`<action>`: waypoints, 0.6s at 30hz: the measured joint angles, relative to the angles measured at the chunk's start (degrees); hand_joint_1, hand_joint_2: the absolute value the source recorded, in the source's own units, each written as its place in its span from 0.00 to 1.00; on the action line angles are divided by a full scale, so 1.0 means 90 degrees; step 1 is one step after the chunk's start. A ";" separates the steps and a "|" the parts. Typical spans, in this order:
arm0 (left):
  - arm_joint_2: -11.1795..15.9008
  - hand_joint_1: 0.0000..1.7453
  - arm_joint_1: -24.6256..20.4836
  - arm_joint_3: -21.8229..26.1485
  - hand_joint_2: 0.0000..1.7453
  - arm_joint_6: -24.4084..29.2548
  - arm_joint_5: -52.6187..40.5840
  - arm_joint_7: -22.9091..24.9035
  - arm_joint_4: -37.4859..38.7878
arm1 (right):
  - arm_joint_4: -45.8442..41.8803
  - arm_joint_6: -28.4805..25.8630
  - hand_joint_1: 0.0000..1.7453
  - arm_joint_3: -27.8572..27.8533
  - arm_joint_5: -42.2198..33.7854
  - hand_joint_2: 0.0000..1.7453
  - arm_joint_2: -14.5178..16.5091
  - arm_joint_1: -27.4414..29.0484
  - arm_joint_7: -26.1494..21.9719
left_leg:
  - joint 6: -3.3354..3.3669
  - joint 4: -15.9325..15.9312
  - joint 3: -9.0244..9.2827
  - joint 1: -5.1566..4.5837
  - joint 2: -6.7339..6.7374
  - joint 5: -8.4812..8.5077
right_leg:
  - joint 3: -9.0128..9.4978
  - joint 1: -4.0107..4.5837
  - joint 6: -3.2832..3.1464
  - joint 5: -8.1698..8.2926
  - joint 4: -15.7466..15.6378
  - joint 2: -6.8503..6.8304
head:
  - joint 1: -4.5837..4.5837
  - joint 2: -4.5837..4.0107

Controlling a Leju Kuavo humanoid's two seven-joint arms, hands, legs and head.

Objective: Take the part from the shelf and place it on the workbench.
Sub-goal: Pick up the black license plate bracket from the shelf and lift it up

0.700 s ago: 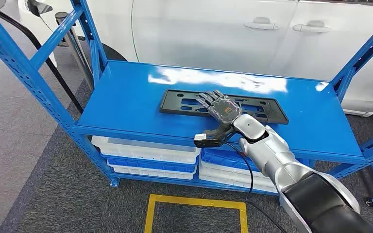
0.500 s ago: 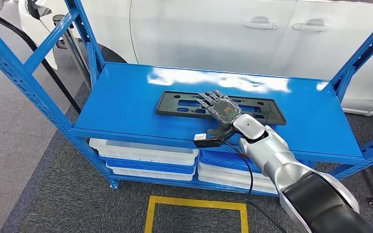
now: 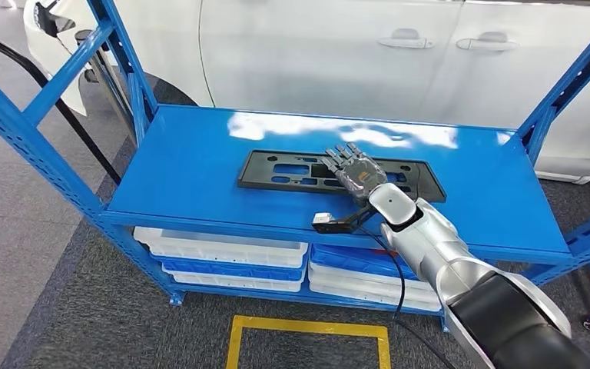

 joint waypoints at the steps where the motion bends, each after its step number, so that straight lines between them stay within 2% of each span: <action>1: -0.0001 0.00 0.0002 0.0000 0.00 0.0001 0.0004 0.0001 0.0000 | 0.0014 0.0031 0.79 0.0039 0.0044 1.00 0.0000 -0.0014 0.0032 | 0.0026 -0.0028 0.0014 -0.0013 -0.0004 -0.0020 | -0.0010 0.0006 0.0032 0.0000 0.0004 0.0004 | 0.0000 0.0000; 2: -0.0002 0.00 0.0005 -0.0001 0.00 0.0001 0.0007 0.0001 0.0000 | 0.0027 0.0064 0.93 0.0077 0.0082 1.00 0.0000 -0.0027 0.0052 | 0.0062 -0.0037 0.0014 -0.0007 -0.0005 -0.0007 | -0.0013 0.0000 0.0068 -0.0004 0.0002 0.0006 | 0.0000 0.0000; 4: -0.0003 0.00 0.0006 -0.0003 0.00 -0.0001 -0.0001 -0.0004 0.0000 | 0.0049 0.0112 0.99 0.0127 0.0122 1.00 -0.0003 -0.0056 0.0058 | 0.0132 -0.0083 0.0040 0.0011 0.0000 0.0017 | -0.0063 -0.0020 0.0144 -0.0105 0.0131 0.0002 | 0.0001 0.0000; 5: -0.0004 0.00 -0.0002 -0.0007 0.00 -0.0003 -0.0008 -0.0007 0.0000 | 0.0059 0.0127 1.00 0.0145 0.0133 1.00 -0.0005 -0.0069 0.0057 | 0.0163 -0.0105 0.0052 0.0025 0.0004 0.0028 | -0.0168 -0.0032 0.0180 -0.0247 0.0366 -0.0001 | 0.0001 0.0000; 7: -0.0004 0.00 -0.0015 -0.0022 0.00 -0.0023 -0.0032 -0.0017 0.0000 | 0.0087 0.0134 1.00 0.0185 0.0142 1.00 -0.0021 -0.0078 0.0049 | 0.0196 -0.0108 0.0054 0.0028 0.0006 0.0025 | -0.0566 -0.0061 0.0238 -0.0632 0.1181 -0.0006 | 0.0000 0.0000; 8: -0.0004 0.00 -0.0016 -0.0030 0.00 -0.0043 -0.0041 -0.0034 0.0000 | 0.0104 0.0134 1.00 0.0206 0.0143 1.00 -0.0035 -0.0071 0.0043 | 0.0202 -0.0105 0.0055 0.0027 0.0003 0.0020 | -0.0776 -0.0074 0.0259 -0.0762 0.1579 -0.0006 | 0.0000 0.0000; 9: -0.0004 0.00 -0.0014 -0.0039 0.00 -0.0069 -0.0047 -0.0059 0.0000 | 0.0121 0.0134 1.00 0.0223 0.0143 1.00 -0.0051 -0.0064 0.0037 | 0.0202 -0.0101 0.0058 0.0026 0.0000 0.0013 | -0.0912 -0.0084 0.0272 -0.0782 0.1800 -0.0007 | 0.0000 0.0000; 10: -0.0003 0.00 -0.0013 -0.0046 0.00 -0.0095 -0.0048 -0.0091 0.0000 | 0.0131 0.0134 1.00 0.0234 0.0142 1.00 -0.0062 -0.0062 0.0031 | 0.0197 -0.0095 0.0065 0.0026 -0.0003 0.0004 | -0.0931 -0.0091 0.0276 -0.0678 0.1776 -0.0009 | 0.0000 0.0000; 11: -0.0005 0.00 -0.0014 -0.0053 0.00 -0.0117 -0.0048 -0.0121 0.0001 | 0.0136 0.0135 1.00 0.0240 0.0140 1.00 -0.0069 -0.0069 0.0027 | 0.0187 -0.0087 0.0078 0.0027 -0.0006 -0.0011 | -0.0818 -0.0095 0.0268 -0.0463 0.1490 -0.0012 | 0.0000 0.0000; 12: -0.0008 0.00 -0.0018 -0.0062 0.00 -0.0132 -0.0048 -0.0142 0.0001 | 0.0138 0.0140 1.00 0.0244 0.0138 1.00 -0.0073 -0.0084 0.0026 | 0.0172 -0.0076 0.0094 0.0027 -0.0007 -0.0029 | -0.0613 -0.0095 0.0251 -0.0205 0.1031 -0.0015 | 0.0001 0.0000; 14: -0.0013 0.00 -0.0028 -0.0083 0.00 -0.0143 -0.0048 -0.0166 0.0002 | 0.0137 0.0163 1.00 0.0248 0.0133 1.00 -0.0084 -0.0122 0.0014 | 0.0126 -0.0050 0.0103 0.0007 -0.0010 -0.0068 | -0.0252 -0.0065 0.0196 0.0098 0.0248 -0.0017 | 0.0001 0.0000; 15: -0.0013 0.00 -0.0033 -0.0090 0.00 -0.0145 -0.0048 -0.0171 0.0002 | 0.0137 0.0185 1.00 0.0250 0.0131 1.00 -0.0090 -0.0137 -0.0003 | 0.0098 -0.0045 0.0101 -0.0001 -0.0010 -0.0080 | -0.0171 -0.0046 0.0166 0.0132 0.0066 -0.0016 | 0.0001 0.0000; 16: -0.0013 0.00 -0.0038 -0.0096 0.00 -0.0145 -0.0048 -0.0175 0.0001 | 0.0137 0.0210 1.00 0.0252 0.0128 1.00 -0.0096 -0.0148 -0.0031 | 0.0068 -0.0049 0.0101 -0.0006 -0.0010 -0.0084 | -0.0157 -0.0025 0.0135 0.0105 0.0029 -0.0012 | 0.0000 0.0000; 18: -0.0012 0.00 -0.0046 -0.0102 0.00 -0.0144 -0.0048 -0.0177 0.0001 | 0.0127 0.0244 1.00 0.0259 0.0114 1.00 -0.0100 -0.0162 -0.0089 | 0.0002 -0.0056 0.0117 -0.0005 -0.0007 -0.0106 | -0.0139 -0.0044 0.0063 0.0118 -0.0008 -0.0013 | 0.0000 0.0000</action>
